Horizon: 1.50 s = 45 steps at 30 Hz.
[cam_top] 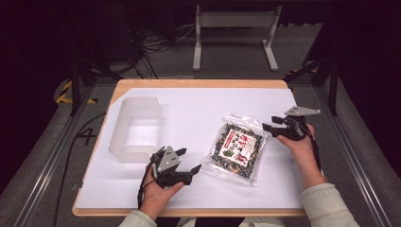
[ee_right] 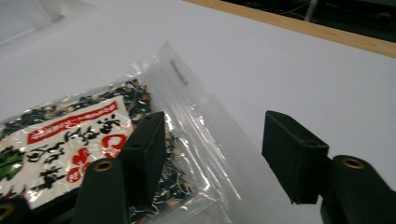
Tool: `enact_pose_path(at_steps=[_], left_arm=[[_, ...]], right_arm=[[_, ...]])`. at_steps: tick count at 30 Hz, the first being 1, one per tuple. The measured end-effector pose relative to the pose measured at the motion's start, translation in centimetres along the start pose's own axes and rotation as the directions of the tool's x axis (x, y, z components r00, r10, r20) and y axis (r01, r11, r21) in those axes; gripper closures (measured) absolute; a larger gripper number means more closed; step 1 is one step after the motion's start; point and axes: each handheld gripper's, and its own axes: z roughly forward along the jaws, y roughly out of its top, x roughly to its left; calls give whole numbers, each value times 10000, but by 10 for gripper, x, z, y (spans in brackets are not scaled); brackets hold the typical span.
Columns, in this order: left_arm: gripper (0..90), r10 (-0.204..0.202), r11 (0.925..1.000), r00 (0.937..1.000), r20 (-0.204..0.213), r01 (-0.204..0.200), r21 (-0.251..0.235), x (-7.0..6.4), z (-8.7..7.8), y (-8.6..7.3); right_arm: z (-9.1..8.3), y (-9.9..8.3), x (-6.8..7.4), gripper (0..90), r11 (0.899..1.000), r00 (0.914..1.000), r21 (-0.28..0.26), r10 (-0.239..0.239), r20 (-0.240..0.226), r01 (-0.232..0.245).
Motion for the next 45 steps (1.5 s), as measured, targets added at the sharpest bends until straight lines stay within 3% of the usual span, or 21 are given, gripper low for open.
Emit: enact_pose_path(at_steps=[5, 16, 23, 29, 34, 45], left_arm=[[238, 119, 9999, 9999, 1, -119, 89, -1, 1, 0], [238, 67, 10000, 10000, 3, -67, 54, -1, 1, 0], [238, 125, 9999, 9999, 2, -125, 114, -3, 2, 0], [238, 134, 9999, 9999, -9, -134, 102, -3, 2, 0], [238, 181, 9997, 9998, -41, -181, 146, -3, 2, 0], [238, 177, 9996, 9998, -38, -176, 237, -4, 3, 0]], right_arm=[[3, -4, -11, 383, 9987, 9985, -126, 490, 255, -487], [21, -18, -17, 370, 9909, 9914, 689, 1191, -545, -1153], [28, -23, -17, 402, 9870, 9879, 1068, 1297, -852, -1204], [30, -25, -15, 463, 9838, 9817, 1217, 1461, -1219, -1313], [29, -26, -16, 589, 9799, 9753, 1432, 1606, -1516, -1391], [26, -23, -10, 772, 9818, 9790, 1659, 1198, -1652, -922]])
